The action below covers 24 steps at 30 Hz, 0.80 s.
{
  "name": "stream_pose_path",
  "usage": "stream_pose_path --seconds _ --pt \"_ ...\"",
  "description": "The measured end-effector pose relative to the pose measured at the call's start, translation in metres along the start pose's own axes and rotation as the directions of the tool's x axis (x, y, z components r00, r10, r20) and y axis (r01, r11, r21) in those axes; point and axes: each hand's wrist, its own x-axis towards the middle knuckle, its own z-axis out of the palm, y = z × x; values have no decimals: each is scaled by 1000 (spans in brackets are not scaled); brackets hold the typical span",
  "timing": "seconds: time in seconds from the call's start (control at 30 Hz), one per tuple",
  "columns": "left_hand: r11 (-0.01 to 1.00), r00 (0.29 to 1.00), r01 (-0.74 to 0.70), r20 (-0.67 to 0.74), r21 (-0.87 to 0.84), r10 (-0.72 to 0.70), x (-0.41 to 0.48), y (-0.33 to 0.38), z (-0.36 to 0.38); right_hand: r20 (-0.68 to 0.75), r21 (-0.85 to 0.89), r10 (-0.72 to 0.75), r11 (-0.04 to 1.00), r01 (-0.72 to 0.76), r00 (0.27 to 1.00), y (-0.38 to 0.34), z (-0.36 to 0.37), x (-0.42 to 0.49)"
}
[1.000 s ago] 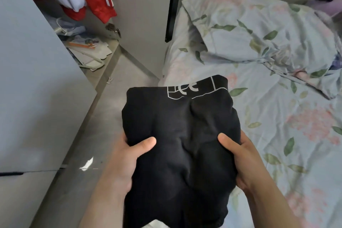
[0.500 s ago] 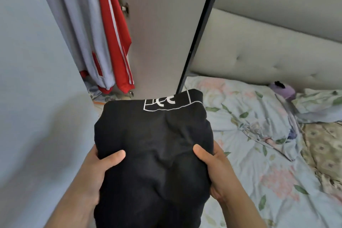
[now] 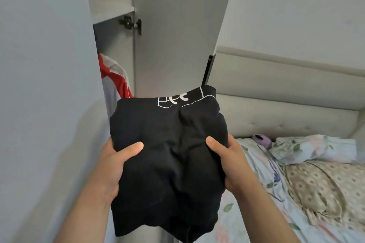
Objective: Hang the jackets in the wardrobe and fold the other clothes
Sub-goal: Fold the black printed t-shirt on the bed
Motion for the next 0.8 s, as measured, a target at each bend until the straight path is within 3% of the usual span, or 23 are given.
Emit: stream_pose_path --seconds 0.33,0.6,0.8 --pt "997 986 -71 152 17 67 4 118 -23 52 68 -113 992 109 992 -86 54 -22" --pt "1000 986 -31 165 1 31 5 126 -27 21 86 -95 992 93 995 -90 71 -23" --pt "999 993 -35 109 -39 39 8 125 -29 112 71 -81 995 73 990 -100 65 -6"
